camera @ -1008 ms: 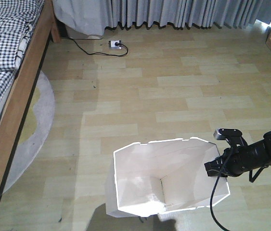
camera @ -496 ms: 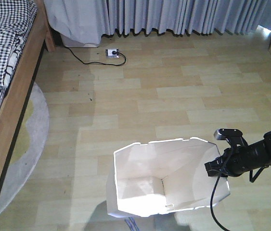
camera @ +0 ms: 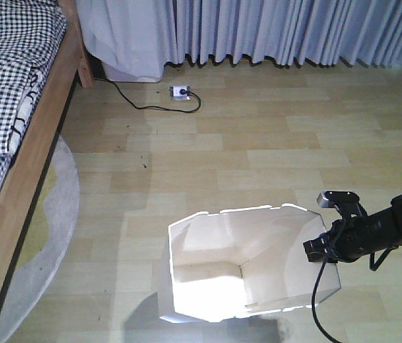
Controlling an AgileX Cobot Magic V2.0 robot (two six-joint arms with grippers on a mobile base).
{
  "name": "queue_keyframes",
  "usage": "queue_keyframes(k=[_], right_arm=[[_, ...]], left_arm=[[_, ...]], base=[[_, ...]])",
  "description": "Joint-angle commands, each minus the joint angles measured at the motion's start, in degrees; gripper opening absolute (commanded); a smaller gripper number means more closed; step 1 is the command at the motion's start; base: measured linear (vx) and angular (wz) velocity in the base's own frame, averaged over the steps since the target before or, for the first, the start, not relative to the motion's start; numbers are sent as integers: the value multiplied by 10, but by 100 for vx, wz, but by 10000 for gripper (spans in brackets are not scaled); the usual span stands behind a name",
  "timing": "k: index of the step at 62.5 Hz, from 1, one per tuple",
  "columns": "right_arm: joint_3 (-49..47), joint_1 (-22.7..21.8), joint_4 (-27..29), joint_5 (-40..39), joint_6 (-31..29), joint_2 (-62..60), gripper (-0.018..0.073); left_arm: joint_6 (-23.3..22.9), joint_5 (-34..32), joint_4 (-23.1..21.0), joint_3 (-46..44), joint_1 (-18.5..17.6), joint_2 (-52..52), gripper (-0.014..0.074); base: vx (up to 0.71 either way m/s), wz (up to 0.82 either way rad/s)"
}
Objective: Move trash bin to bedside with robot
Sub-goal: 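Drag the held bin across the floor toward the bed, then drag the bin up to the bed end beside the curtains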
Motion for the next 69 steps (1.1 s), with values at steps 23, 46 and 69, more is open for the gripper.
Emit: queue_keyframes(k=[23, 46, 69], right_arm=[[-5, -1, 24, 123, 1, -41, -5], [-5, -1, 24, 123, 1, -41, -5], [-5, -1, 24, 123, 1, -41, -5]], left_arm=[[-3, -40, -2, 11, -1, -8, -7], [-3, -40, -2, 11, -1, -8, -7], [-3, -40, -2, 11, -1, -8, -7]], base=[[25, 7], [25, -3], [24, -4]])
